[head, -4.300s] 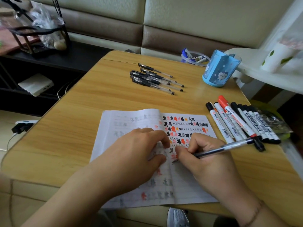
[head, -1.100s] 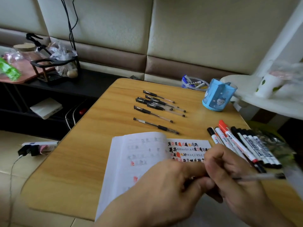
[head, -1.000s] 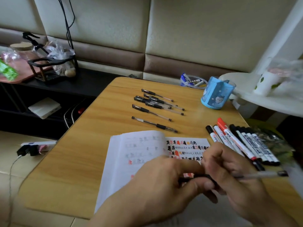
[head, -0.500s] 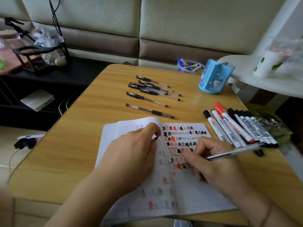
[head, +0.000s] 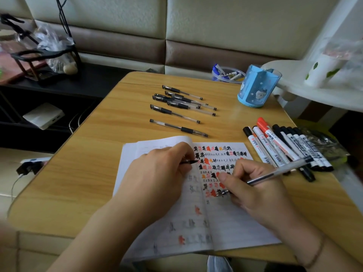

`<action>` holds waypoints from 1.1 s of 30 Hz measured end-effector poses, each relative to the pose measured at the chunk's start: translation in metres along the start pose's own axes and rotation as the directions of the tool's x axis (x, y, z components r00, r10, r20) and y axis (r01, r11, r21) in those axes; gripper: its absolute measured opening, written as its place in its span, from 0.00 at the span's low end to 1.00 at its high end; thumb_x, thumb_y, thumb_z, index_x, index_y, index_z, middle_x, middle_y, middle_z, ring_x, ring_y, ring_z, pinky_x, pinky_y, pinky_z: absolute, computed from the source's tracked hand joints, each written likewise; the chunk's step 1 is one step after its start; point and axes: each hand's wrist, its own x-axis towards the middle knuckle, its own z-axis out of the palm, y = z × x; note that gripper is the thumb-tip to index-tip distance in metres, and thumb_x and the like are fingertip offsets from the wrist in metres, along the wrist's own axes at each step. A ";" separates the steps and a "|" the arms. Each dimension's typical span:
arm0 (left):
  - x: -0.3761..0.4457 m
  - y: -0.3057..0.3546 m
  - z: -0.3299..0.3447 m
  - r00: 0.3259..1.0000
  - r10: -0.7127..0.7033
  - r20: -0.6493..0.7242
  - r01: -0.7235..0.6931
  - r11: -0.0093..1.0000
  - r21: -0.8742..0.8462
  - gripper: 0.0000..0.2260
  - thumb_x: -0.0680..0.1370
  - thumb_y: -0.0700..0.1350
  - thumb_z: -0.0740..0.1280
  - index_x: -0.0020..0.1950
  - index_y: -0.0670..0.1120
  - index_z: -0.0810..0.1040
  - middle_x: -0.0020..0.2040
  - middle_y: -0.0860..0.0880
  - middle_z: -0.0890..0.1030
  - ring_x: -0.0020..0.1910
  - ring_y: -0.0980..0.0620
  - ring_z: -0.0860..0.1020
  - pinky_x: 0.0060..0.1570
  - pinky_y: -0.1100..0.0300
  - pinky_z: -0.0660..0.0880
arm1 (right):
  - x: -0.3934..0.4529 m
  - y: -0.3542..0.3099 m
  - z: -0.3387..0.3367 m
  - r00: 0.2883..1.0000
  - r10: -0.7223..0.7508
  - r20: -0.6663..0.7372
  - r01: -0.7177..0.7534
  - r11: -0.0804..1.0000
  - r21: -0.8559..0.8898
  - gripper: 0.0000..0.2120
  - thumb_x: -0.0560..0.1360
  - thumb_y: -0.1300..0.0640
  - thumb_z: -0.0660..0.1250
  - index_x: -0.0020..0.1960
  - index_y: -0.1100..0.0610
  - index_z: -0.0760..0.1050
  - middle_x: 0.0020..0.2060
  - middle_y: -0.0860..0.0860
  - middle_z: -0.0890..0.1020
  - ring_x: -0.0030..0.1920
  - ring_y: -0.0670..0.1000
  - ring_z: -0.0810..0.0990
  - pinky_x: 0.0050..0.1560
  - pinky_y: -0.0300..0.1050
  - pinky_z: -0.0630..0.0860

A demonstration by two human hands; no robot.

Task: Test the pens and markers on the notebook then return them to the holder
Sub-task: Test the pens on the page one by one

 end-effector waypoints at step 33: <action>-0.004 0.002 0.002 0.997 0.073 0.019 -0.074 0.996 0.041 0.06 0.80 0.50 0.58 0.56 0.58 0.68 0.53 0.57 0.76 0.45 0.53 0.75 0.40 0.57 0.72 | 0.000 -0.004 0.007 0.998 -0.042 -0.040 0.030 0.966 -0.258 0.20 0.71 0.64 0.72 0.25 0.55 0.67 0.19 0.46 0.68 0.20 0.42 0.64 0.21 0.32 0.62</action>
